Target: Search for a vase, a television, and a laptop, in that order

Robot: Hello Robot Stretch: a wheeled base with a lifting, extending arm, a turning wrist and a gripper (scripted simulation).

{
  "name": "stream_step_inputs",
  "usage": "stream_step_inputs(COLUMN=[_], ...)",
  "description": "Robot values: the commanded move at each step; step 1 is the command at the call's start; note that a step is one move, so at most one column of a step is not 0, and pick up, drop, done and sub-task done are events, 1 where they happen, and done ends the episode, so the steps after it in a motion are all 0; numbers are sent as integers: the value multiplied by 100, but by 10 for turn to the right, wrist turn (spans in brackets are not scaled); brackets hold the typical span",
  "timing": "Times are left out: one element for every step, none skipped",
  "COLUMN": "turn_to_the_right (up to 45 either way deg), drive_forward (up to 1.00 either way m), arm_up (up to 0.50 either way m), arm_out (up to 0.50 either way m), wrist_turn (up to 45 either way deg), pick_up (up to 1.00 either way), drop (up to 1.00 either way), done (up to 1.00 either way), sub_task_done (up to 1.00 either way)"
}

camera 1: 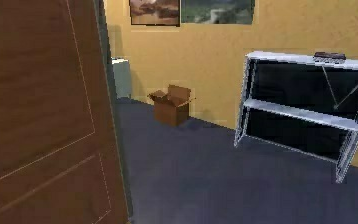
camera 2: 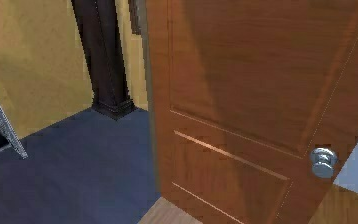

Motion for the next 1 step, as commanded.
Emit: stream_step_inputs(turn_to_the_right=[0], drive_forward=[10], arm_up=[0], arm_out=[0], wrist_turn=[0], pick_up=[0], drop=[0], done=[0], sub_task_done=[0])
